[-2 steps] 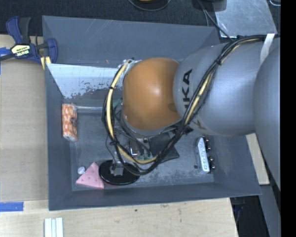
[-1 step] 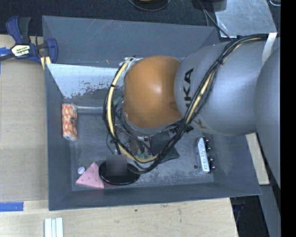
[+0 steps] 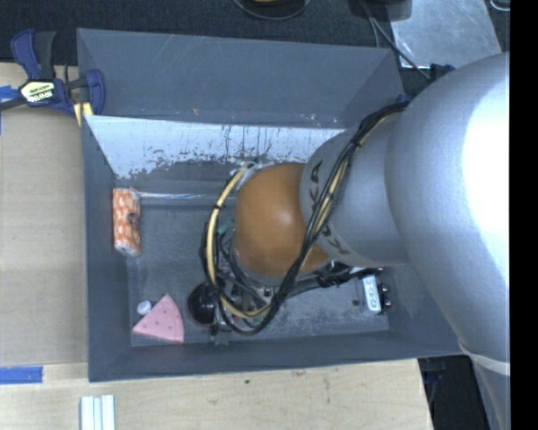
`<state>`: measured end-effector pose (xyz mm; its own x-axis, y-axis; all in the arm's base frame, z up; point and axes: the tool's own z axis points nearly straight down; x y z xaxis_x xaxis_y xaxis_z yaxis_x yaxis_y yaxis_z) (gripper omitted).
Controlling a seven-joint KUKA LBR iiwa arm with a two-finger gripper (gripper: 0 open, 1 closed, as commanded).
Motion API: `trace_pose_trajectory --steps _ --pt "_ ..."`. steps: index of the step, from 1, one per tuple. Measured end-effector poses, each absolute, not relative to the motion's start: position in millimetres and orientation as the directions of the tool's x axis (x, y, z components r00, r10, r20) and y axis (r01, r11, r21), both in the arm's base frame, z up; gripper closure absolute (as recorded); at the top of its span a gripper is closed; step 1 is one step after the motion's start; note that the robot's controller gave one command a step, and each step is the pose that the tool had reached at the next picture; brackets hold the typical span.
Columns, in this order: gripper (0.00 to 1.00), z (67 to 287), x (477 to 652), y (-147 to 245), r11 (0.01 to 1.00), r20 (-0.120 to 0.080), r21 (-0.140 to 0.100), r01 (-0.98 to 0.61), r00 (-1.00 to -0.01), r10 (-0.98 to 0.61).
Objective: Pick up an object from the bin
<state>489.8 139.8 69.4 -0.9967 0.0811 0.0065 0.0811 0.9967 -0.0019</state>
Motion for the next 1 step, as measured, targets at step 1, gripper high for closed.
trace_pose_trajectory --steps 1 --pt "0.00 128.2 488.9 133.2 1.000 -0.006 0.002 -0.029 -1.000 -0.029"
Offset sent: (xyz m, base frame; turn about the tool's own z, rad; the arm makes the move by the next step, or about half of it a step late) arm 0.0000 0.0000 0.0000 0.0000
